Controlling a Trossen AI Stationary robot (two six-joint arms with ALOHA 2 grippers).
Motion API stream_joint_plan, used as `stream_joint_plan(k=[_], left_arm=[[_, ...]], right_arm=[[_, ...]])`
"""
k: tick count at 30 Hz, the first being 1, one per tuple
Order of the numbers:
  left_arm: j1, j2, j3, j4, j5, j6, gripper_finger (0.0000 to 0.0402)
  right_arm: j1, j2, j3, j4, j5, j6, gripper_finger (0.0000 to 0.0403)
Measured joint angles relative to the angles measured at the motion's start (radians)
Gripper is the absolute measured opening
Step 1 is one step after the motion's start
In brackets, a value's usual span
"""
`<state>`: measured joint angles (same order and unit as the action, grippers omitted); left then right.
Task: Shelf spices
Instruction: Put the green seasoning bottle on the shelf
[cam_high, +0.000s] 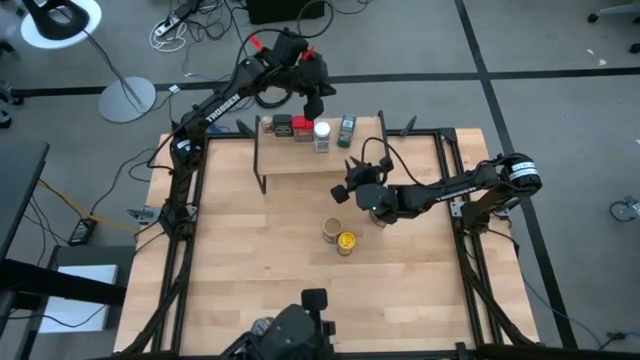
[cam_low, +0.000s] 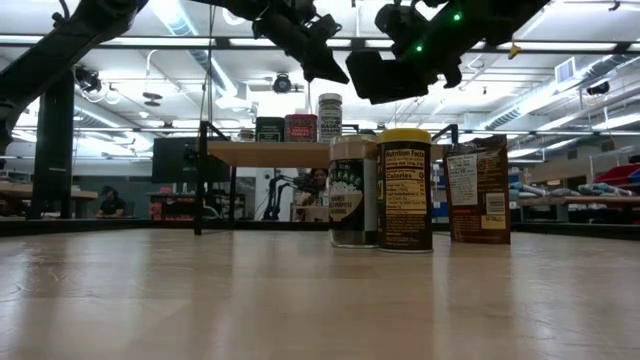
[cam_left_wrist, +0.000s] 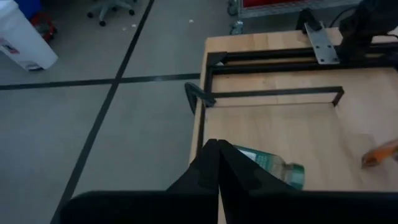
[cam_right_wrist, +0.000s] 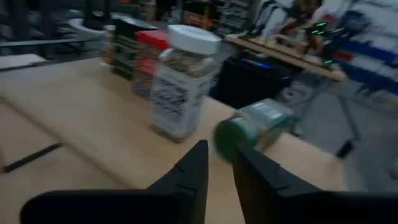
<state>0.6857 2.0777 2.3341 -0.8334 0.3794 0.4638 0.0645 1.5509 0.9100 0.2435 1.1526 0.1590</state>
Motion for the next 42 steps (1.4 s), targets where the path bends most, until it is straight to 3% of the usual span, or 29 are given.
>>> stream_joint_plan(k=[4, 7, 18, 22, 29, 42], left_arm=[[0.017, 0.000, 0.000, 0.045, 0.001, 0.002, 0.0009], [0.037, 0.000, 0.000, 0.098, 0.039, -0.027, 0.0013], [0.188, 0.001, 0.013, 0.350, 0.258, -0.256, 0.0033], [0.237, 0.001, 0.013, 0.365, 0.288, -0.294, 0.0058], [0.277, 0.001, 0.013, 0.362, 0.295, -0.318, 0.0098], [0.277, 0.001, 0.013, 0.366, 0.307, -0.287, 0.0102]], right_arm=[[-0.001, 0.000, 0.000, 0.000, -0.088, 0.055, 0.0073], [-0.010, 0.000, 0.000, -0.002, -0.102, 0.081, 0.0103], [-0.071, 0.008, 0.000, -0.011, -0.136, 0.137, 0.0308], [-0.110, 0.050, 0.000, -0.002, -0.136, 0.149, 0.0360], [-0.165, 0.101, 0.000, 0.019, -0.136, 0.229, 0.0381], [-0.224, 0.101, 0.000, 0.075, -0.183, 0.242, 0.0396]])
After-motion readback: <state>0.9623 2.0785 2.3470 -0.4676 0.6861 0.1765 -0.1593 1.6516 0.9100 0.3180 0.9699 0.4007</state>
